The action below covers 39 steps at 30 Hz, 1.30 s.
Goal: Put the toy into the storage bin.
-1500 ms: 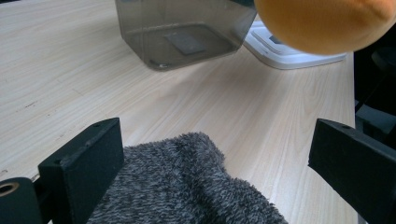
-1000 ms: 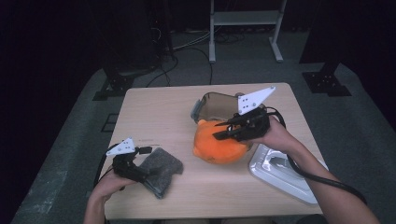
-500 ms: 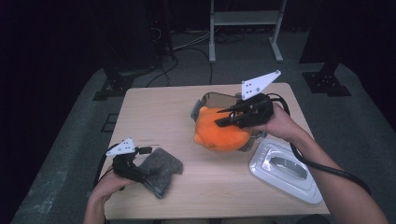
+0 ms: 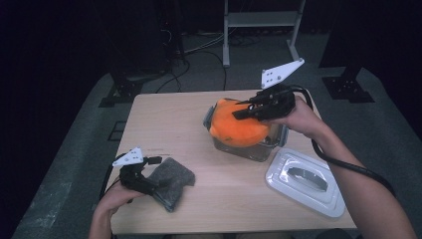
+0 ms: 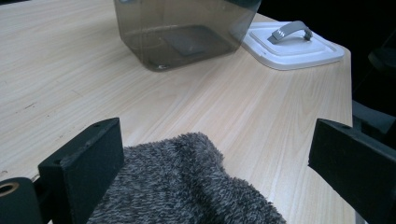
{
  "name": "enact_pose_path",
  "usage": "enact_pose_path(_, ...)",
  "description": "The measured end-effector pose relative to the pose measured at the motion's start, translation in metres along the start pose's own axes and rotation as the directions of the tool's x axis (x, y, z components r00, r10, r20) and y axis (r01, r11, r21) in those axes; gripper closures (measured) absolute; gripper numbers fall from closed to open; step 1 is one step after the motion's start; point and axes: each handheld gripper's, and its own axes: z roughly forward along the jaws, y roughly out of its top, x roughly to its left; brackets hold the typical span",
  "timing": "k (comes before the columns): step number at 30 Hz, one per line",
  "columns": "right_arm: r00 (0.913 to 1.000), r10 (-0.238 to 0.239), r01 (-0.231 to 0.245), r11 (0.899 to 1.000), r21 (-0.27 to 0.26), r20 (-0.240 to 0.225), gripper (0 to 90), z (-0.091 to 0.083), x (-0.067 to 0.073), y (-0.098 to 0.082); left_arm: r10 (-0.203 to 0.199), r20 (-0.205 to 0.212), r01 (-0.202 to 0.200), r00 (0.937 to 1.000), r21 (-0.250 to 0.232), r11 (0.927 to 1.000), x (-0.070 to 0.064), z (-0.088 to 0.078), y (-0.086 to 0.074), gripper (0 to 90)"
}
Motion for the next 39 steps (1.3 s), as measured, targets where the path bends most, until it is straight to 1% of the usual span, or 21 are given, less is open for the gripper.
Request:
enact_pose_path(2,0.9999,0.008,-0.008,1.0,0.003,0.014,70.8,-0.001,-0.007,0.0,0.0,0.0,0.0,1.0,0.0,1.0,0.0,0.0,0.0,2.4)
enact_pose_path(3,0.9999,0.008,-0.008,1.0,0.003,0.014,70.8,-0.001,-0.007,0.0,0.001,-0.001,-0.001,1.0,0.001,1.0,0.0,0.0,0.0,2.4)
enact_pose_path(4,0.9997,0.012,-0.012,1.0,-0.001,0.019,70.8,-0.001,-0.012,0.0,0.0,-0.001,0.0,1.0,0.0,1.0,0.0,0.0,0.0,2.4)
enact_pose_path(6,0.9996,0.018,-0.018,1.0,-0.002,0.022,70.8,0.0,-0.014,0.0,0.0,0.0,0.0,1.0,-0.002,1.0,0.0,0.001,0.0,2.4)
enact_pose_path(7,0.9993,0.022,-0.022,1.0,0.001,0.029,70.8,0.0,-0.018,-0.001,0.001,0.0,-0.001,1.0,-0.001,1.0,0.0,0.001,0.0,2.4)
enact_pose_path(9,0.999,0.03,-0.03,1.0,0.003,0.032,70.8,0.001,-0.022,-0.002,-0.001,0.003,0.001,1.0,-0.003,1.0,-0.001,0.001,0.0,2.4)
enact_pose_path(10,0.999,0.03,-0.03,1.0,0.003,0.032,70.8,0.001,-0.022,-0.002,-0.001,0.003,0.001,1.0,-0.002,1.0,-0.001,0.001,0.0,2.4)
enact_pose_path(11,0.9988,0.033,-0.033,0.999,0.0,0.038,70.8,0.002,-0.027,-0.003,0.002,0.004,-0.002,1.0,0.0,1.0,-0.001,0.001,0.0,2.4)
enact_pose_path(14,0.9983,0.039,-0.039,0.999,0.0,0.043,70.8,0.004,-0.033,-0.004,0.002,0.003,-0.002,1.0,0.0,1.0,0.0,0.001,0.0,2.4)
enact_pose_path(23,0.9965,0.062,-0.062,0.998,0.011,0.056,70.8,0.009,-0.045,-0.011,0.008,0.007,-0.008,0.9999,0.002,1.0,0.0,0.001,0.0,2.4)
enact_pose_path(27,0.9951,0.076,-0.077,0.997,0.009,0.064,70.8,0.012,-0.053,-0.017,0.008,0.007,-0.008,0.9999,0.001,1.0,0.0,0.001,0.0,2.4)
enact_pose_path(39,0.9911,0.11,-0.111,0.994,0.018,0.075,70.8,0.018,-0.066,-0.029,0.003,0.01,-0.004,0.9999,0.005,1.0,-0.001,0.002,-0.001,2.4)
